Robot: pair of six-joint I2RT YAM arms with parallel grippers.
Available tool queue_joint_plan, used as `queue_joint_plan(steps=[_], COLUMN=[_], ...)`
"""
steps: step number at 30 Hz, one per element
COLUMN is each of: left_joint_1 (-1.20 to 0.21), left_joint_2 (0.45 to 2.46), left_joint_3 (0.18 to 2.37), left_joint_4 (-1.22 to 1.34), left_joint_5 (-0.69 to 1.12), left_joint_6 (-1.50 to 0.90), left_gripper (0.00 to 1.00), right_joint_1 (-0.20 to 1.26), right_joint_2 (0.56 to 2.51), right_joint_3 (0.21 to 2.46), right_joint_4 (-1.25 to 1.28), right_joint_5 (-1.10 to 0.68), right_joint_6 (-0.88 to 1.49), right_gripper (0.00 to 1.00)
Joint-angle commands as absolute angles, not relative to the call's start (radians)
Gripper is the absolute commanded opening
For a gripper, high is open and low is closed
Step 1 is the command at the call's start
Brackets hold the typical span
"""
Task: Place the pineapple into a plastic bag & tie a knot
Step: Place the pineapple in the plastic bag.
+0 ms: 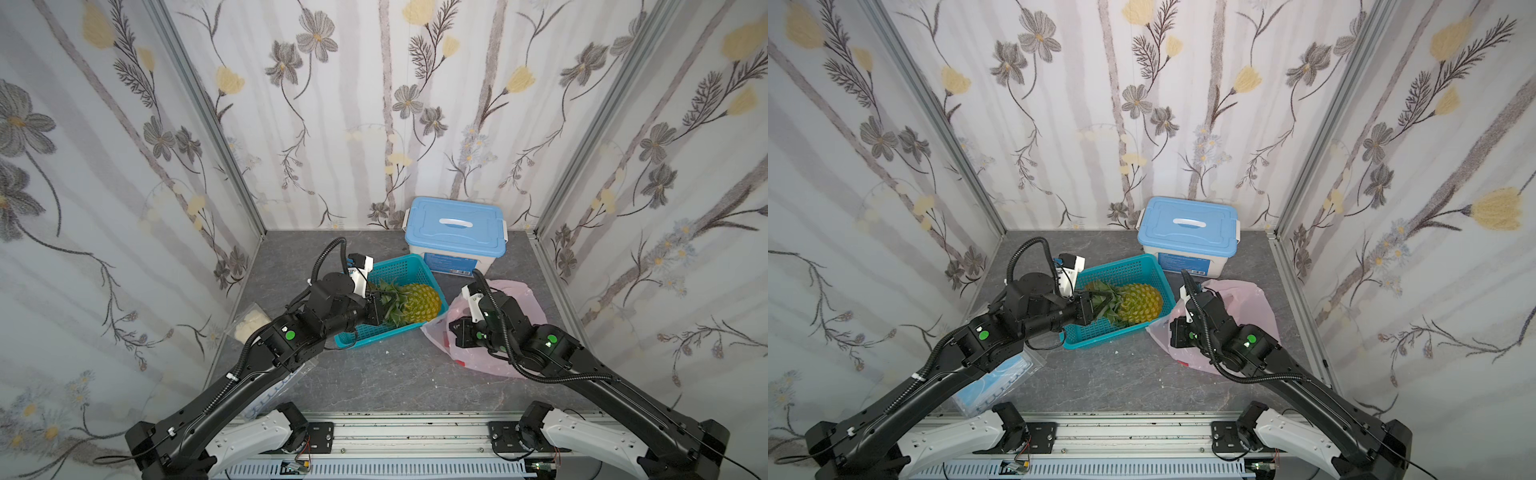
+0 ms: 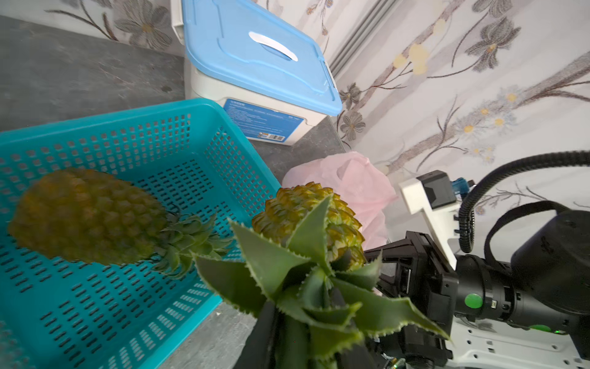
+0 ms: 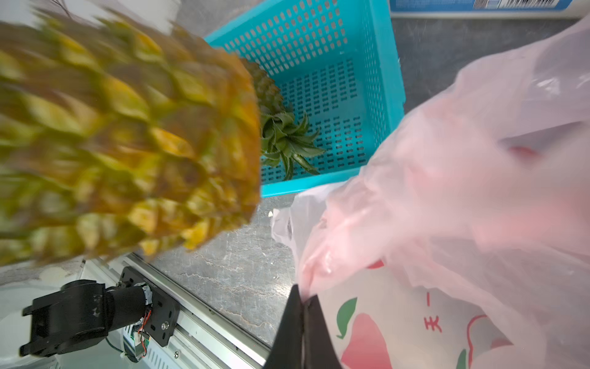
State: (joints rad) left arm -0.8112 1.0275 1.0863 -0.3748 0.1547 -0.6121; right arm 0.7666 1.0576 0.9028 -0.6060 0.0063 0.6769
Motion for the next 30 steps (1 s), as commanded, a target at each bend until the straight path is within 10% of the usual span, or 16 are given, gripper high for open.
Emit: queue_joint_plan(steps=[1,15,30], left_joint_1=[-0.833,-0.868,-0.872], left_joint_2=[1.078,1.253,1.567], left_joint_3=[1.122,1.177,1.296], left_joint_4=[-0.169,-0.086,0.148], left_joint_5=[0.266,0.257,0.346], left_joint_6=[-0.692,-0.765,-0.906], left_gripper=[0.00,0.00,0.00], right_joint_1=[0.768,0.769,0.768], right_joint_2=[0.998,0.723,0.843], right_joint_3=[0.897,0.842,0.901], right_joint_4=[-0.572,-0.382,-0.146], right_joint_5=[0.039,0.145,0.043], right_joint_6=[0.591,0.335,0.093], right_gripper=[0.00,0.00,0.00])
